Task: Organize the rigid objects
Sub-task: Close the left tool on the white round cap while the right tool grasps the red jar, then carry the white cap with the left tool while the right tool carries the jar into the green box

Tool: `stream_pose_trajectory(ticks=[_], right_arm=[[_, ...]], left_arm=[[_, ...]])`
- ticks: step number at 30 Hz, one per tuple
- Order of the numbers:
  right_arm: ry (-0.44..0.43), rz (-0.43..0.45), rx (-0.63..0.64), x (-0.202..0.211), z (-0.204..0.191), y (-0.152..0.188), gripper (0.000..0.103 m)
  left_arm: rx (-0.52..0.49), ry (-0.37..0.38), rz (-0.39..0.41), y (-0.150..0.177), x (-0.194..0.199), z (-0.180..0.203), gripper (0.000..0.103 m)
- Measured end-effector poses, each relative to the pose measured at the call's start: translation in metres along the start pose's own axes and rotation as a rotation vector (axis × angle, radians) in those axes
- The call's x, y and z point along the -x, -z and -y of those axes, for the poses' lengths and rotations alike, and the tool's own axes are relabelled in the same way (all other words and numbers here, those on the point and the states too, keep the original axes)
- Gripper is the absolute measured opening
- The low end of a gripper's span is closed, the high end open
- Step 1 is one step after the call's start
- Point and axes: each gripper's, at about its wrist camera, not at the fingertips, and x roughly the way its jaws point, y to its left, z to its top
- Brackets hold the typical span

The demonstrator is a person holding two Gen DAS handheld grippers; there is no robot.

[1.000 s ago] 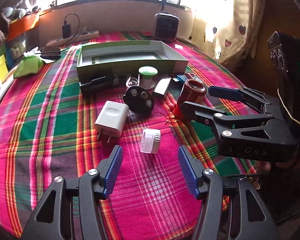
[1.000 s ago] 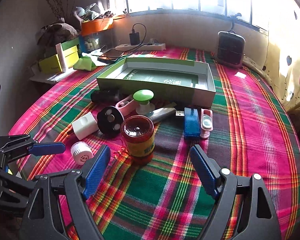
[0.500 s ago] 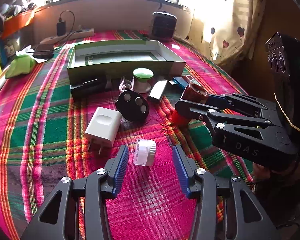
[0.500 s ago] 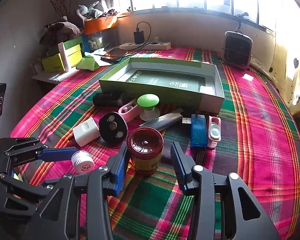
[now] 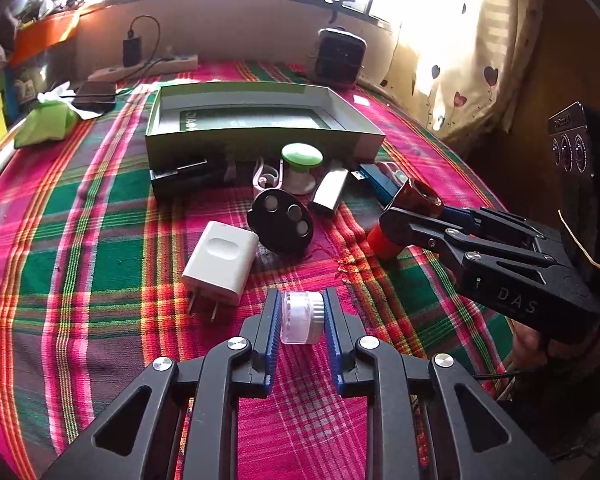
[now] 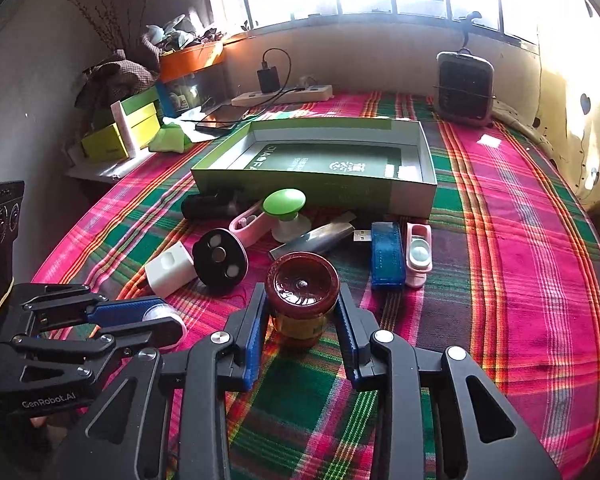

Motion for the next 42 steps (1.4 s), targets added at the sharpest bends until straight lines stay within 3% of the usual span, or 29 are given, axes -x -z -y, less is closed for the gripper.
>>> stream_pose_trajectory(ticks=[20,35,42], right_arm=[[0.015,0.020,-0.016,0.005,0.005,-0.012,0.034],[0.044,0.057,-0.032,0.002,0.025,-0.067,0.034],[0.056,0.039,-0.058,-0.015,0.046,-0.098,0.034]], left_arm=[[0.002,-0.016,0.049,-0.017,0.010,-0.010,0.019],[0.023,-0.023,0.126,-0.095,0.011,-0.048,0.019],[0.031,-0.013,0.123,-0.133,-0.004,-0.065,0.019]])
